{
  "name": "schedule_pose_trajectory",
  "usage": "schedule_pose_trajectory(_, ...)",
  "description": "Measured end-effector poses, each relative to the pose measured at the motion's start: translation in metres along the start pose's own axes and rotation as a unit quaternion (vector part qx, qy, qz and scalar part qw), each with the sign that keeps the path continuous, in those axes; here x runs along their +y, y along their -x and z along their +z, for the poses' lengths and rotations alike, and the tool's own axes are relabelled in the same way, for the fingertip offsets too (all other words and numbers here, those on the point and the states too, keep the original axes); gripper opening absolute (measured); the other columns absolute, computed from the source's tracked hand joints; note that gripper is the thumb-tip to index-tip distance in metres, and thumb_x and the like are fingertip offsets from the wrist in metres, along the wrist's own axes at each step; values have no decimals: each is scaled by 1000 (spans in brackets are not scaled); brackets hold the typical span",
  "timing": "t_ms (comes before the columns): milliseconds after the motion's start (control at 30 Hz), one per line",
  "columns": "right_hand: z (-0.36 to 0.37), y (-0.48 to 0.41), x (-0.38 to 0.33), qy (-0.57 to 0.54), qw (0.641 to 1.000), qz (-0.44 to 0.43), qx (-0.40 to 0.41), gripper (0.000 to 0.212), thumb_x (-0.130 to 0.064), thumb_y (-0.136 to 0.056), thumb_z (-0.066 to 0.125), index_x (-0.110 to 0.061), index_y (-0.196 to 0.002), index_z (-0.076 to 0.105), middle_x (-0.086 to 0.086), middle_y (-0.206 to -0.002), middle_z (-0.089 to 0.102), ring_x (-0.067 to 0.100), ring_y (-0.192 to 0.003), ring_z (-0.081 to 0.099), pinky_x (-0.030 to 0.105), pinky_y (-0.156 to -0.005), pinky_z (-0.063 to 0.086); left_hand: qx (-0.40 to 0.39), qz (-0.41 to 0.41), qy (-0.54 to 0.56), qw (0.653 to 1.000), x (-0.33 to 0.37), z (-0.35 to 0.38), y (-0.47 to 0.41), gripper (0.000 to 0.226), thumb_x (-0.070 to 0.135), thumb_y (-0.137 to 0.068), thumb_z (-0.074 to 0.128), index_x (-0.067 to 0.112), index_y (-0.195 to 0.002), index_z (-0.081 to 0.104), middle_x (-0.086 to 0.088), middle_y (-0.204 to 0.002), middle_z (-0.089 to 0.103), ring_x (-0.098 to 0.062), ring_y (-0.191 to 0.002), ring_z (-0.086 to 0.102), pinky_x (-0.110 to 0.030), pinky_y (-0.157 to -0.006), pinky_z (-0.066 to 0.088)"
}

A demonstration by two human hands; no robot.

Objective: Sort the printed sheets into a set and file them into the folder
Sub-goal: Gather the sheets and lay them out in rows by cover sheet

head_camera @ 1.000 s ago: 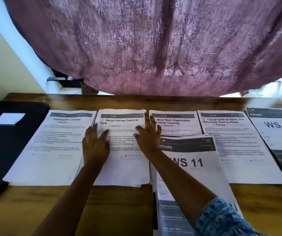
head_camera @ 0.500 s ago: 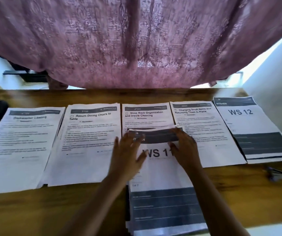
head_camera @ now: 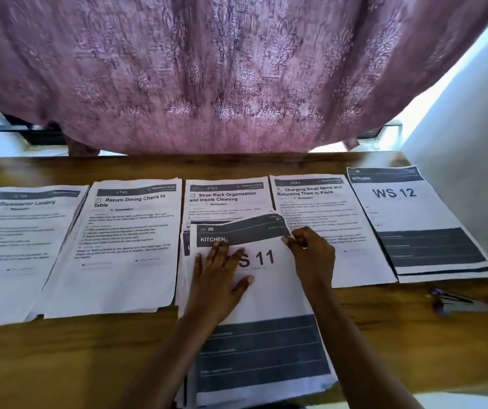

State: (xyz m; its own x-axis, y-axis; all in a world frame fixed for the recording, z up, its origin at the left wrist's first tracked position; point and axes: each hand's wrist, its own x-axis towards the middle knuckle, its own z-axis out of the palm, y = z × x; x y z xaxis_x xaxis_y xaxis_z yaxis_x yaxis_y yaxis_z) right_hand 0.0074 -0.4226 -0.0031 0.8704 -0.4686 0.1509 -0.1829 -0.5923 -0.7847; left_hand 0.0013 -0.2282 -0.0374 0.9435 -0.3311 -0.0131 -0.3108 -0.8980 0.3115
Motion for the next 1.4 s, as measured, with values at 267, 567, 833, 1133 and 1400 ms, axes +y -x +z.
schedule_pose_trajectory(267, -34, -15, 15, -128, 990, -48, 21, 20, -19, -91, 60, -12, -109, 66, -3, -112, 67, 9, -100, 61, 17, -88, 50, 92, -133, 197, 967, 13, -22, -6, 75, 52, -88, 52, 27, -151, 21, -3, -159, 21, -23, -146, 19, -44, -115, 24)
schedule_pose_trajectory(567, -149, -141, 42, -63, 995, 37, 64, 28, -35, -88, 65, -12, -104, 64, 8, -103, 68, 24, -94, 63, 39, -89, 51, 49, -115, 550, 826, 119, -51, -105, 51, 3, -87, 67, 20, -131, 48, -9, -95, 70, -12, -70, 67, -23, -54, 55)
schedule_pose_trajectory(833, -215, -238, 128, 89, 986, 143, 8, 55, -16, -80, 73, -12, -129, 49, 20, -117, 61, 35, -106, 59, 38, -91, 45, 48, -128, 504, 853, 231, 14, -222, 58, 9, -75, 76, 17, -128, 52, -14, -107, 69, -30, -98, 66, -38, -87, 53)
schedule_pose_trajectory(1133, -158, -204, 182, 292, 956, 2, -23, 63, -40, -90, 59, -13, -143, 38, 13, -151, 34, 29, -137, 33, 43, -109, 29, -18, 112, -12, 993, 264, 66, -223, 58, 45, -97, 42, 28, -150, 27, -9, -162, -4, -27, -148, -8, -47, -117, -5)
schedule_pose_trajectory(1400, -155, -183, 190, 374, 922, 23, -93, 64, -55, -97, 28, -21, -150, 20, 7, -159, 15, 24, -146, 14, 50, -116, 13, -56, 136, -43, 988, 266, 62, -218, 59, 49, -101, 28, 24, -153, 16, -9, -162, 8, -26, -149, 2, -44, -115, -14)
